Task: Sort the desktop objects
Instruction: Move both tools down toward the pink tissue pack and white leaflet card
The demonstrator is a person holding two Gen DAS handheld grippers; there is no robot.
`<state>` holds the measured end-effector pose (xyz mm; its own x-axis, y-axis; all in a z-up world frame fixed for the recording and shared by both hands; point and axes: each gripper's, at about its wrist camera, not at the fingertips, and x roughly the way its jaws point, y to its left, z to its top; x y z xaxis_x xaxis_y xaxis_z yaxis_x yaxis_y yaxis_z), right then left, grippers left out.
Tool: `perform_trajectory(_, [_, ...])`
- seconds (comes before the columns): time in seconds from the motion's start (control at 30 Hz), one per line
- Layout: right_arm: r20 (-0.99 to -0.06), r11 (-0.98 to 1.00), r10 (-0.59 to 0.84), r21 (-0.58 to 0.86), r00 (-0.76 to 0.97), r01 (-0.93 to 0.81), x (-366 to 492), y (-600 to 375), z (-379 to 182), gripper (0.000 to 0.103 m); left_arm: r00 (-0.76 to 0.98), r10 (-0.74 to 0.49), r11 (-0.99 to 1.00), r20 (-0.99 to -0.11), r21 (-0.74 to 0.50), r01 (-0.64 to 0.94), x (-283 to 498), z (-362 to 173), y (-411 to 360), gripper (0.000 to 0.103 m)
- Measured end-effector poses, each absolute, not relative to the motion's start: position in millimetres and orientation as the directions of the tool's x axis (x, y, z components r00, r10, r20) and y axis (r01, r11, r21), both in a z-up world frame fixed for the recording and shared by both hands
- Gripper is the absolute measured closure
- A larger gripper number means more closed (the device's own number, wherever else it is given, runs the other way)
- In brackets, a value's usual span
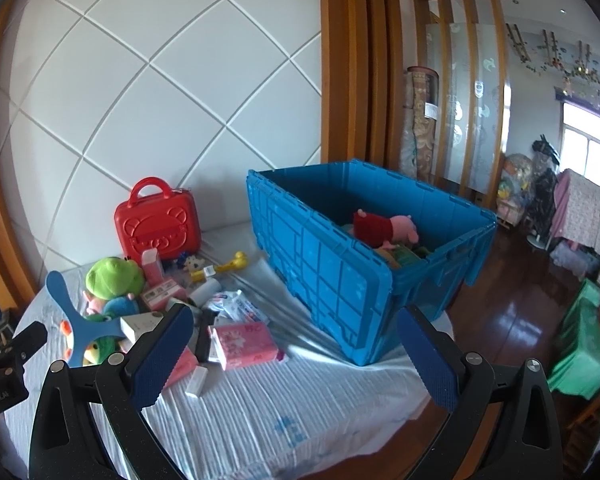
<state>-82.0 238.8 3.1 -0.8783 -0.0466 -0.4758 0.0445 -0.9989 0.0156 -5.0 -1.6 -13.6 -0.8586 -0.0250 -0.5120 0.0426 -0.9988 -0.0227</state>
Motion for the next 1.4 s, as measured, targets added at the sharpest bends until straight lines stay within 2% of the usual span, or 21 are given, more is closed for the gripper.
perform_trajectory(0.4, [-0.496,-0.994,-0.106,0.019,-0.862,0.111,-104.5,250.0,-7.0,0.0,-0.846,-0.075,-0.991,-0.528,-0.051,0.12,-12.3,-24.2,6.0,0.0])
perform_trajectory(0.5, [-0.509,-0.989,-0.14,0.025,-0.849,0.148,-114.9,254.0,-14.6,0.0,-0.832,-0.134,-0.983,-0.538,-0.033,0.179,-16.8,-32.8,0.5,0.0])
perform_trajectory(0.67, [-0.542,-0.971,-0.226,0.056,-0.81,0.233,-137.4,249.9,-38.8,0.0,-0.75,-0.25,-0.947,-0.613,-0.007,0.322,-24.5,-60.3,-32.5,0.0])
perform_trajectory(0.87, [-0.638,-0.935,-0.33,0.12,-0.696,0.334,-174.5,206.8,-80.1,0.0,-0.646,-0.333,-0.903,-0.687,0.034,0.429,-32.4,-99.2,-90.6,0.0])
perform_trajectory(1.1, [-0.714,-0.941,-0.294,0.099,-0.636,0.324,-205.7,152.6,-106.7,0.0,-0.646,-0.234,-0.941,-0.727,0.003,0.339,-77.8,-134.8,-121.5,0.0])
perform_trajectory(1.27, [-0.773,-0.96,-0.229,0.079,-0.592,0.269,-230.5,121.0,-135.5,0.0,-0.617,-0.095,-0.982,-0.781,-0.028,0.186,-127.6,-177.4,-119.1,0.0])
perform_trajectory(1.4, [-0.824,-0.969,-0.201,0.089,-0.53,0.229,-244.1,103.9,-174.6,0.0,-0.584,-0.033,-0.996,-0.811,-0.022,0.087,-159.0,-210.1,-108.0,0.0])
